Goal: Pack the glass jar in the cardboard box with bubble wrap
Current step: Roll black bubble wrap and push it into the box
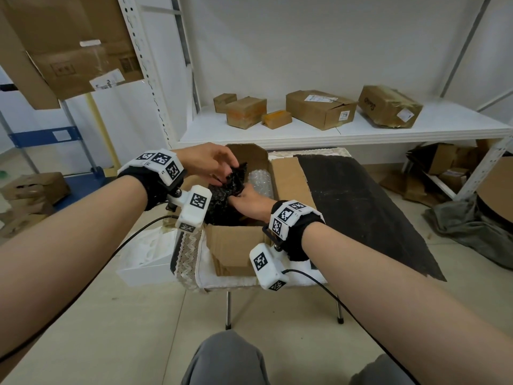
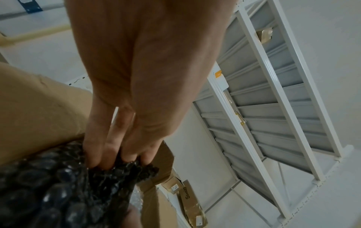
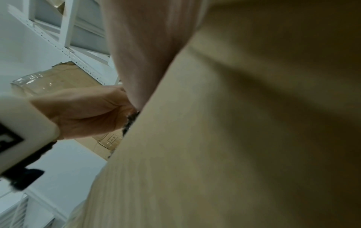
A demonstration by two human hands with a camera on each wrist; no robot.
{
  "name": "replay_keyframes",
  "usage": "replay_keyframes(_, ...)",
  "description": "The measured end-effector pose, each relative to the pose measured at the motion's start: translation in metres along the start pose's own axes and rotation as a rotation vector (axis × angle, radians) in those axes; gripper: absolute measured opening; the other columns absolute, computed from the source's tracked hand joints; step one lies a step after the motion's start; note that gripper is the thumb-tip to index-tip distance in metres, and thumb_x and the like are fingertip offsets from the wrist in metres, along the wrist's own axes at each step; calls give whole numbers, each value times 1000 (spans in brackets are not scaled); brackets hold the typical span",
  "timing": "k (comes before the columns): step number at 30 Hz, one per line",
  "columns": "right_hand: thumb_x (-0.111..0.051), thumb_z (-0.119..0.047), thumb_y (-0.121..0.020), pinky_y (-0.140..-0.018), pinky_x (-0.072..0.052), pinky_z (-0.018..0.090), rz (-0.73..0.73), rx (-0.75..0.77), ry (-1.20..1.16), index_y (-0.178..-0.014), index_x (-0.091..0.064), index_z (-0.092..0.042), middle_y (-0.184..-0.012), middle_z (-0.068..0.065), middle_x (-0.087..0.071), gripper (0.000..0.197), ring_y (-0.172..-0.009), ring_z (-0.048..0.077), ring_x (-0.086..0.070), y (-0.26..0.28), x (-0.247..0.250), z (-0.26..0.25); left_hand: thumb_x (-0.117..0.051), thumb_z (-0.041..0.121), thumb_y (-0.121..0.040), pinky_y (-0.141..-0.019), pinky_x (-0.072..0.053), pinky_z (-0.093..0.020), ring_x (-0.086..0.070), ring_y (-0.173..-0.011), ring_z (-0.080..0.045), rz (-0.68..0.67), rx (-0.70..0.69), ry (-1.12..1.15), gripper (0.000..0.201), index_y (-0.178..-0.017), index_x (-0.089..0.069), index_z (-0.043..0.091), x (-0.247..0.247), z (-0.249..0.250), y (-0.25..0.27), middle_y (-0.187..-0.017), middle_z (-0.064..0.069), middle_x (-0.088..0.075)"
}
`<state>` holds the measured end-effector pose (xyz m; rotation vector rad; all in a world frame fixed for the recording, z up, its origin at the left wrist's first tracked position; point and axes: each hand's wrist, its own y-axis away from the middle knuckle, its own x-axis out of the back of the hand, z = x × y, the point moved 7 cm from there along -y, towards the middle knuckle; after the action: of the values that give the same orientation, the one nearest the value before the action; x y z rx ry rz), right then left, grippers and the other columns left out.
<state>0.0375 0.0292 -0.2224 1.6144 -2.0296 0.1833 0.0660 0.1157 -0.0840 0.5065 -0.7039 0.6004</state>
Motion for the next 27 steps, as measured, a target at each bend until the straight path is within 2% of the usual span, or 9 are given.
replay_keyframes(3,-59,-33,-94,-95,-52,44,40,71,-56,-138,-19,-8,-114,15,-61,65,-108,33,-64,49,18,-30,-67,54,-84,-75,-58,-32,-65,-87,-19,123,36,-129,55,-120,-46,18,5,5,-3,-103,-5,-58)
replay_keyframes(5,-58,-20,-96,-79,-53,36,42,124,-134,-130,-23,-8,-99,9,-58,50,-88,24,-63,56,26,-31,-69,71,-69,-84,-55,-38,-63,-94,-22,212,77,-346,82,-127,-41,20,8,3,-4,-105,-4,-60)
replay_keyframes(9,-42,-3,-99,-62,-46,26,175,127,-339,-111,-30,-14,-88,8,-56,20,-72,18,-53,59,45,-31,-71,50,-78,-89,-54,-41,-63,-101,-29,273,177,-339,66,-124,-49,8,18,-4,-2,-112,-11,-62)
replay_keyframes(13,-52,-19,-96,-104,-45,43,363,44,-418,-133,-37,-14,-128,13,-54,41,-115,27,-55,55,63,-29,-63,16,-84,-84,-57,-42,-67,-90,-29,303,171,136,27,-107,-60,3,34,-8,3,-100,-14,-68)
replay_keyframes(15,-61,-39,-86,-107,-43,46,325,-42,-537,-143,-35,-11,-128,9,-55,69,-120,28,-55,58,63,-32,-55,4,-81,-70,-56,-36,-64,-78,-26,304,160,357,16,-97,-59,4,38,-11,9,-91,-14,-64)
replay_keyframes(17,-70,-53,-69,-101,-50,46,201,-61,-676,-136,-49,-9,-122,11,-67,83,-111,29,-65,62,62,-37,-56,5,-74,-73,-53,-38,-61,-79,-30,292,158,449,18,-92,-58,7,41,-20,11,-91,-19,-60)
replay_keyframes(20,-76,-48,-68,-92,-57,40,113,-4,-764,-125,-63,-9,-112,12,-74,70,-102,29,-72,71,72,-48,-64,9,-66,-86,-54,-46,-64,-84,-33,252,155,545,38,-104,-60,6,39,-34,6,-109,-30,-63)
replay_keyframes(23,-75,-30,-76,-70,-59,30,257,32,-688,-125,-60,-7,-112,16,-72,56,-93,26,-72,78,98,-49,-56,-5,-85,-57,-49,-28,-55,-61,-17,323,106,572,43,-123,-46,11,29,-20,13,-92,-19,-58)
replay_keyframes(27,-72,-21,-86,-71,-51,17,383,18,-406,-127,-49,-8,-113,5,-63,49,-99,20,-61,80,108,-50,-59,2,-83,-54,-44,-24,-53,-73,-18,585,-20,178,31,-111,-52,14,39,-2,16,-96,-9,-53)
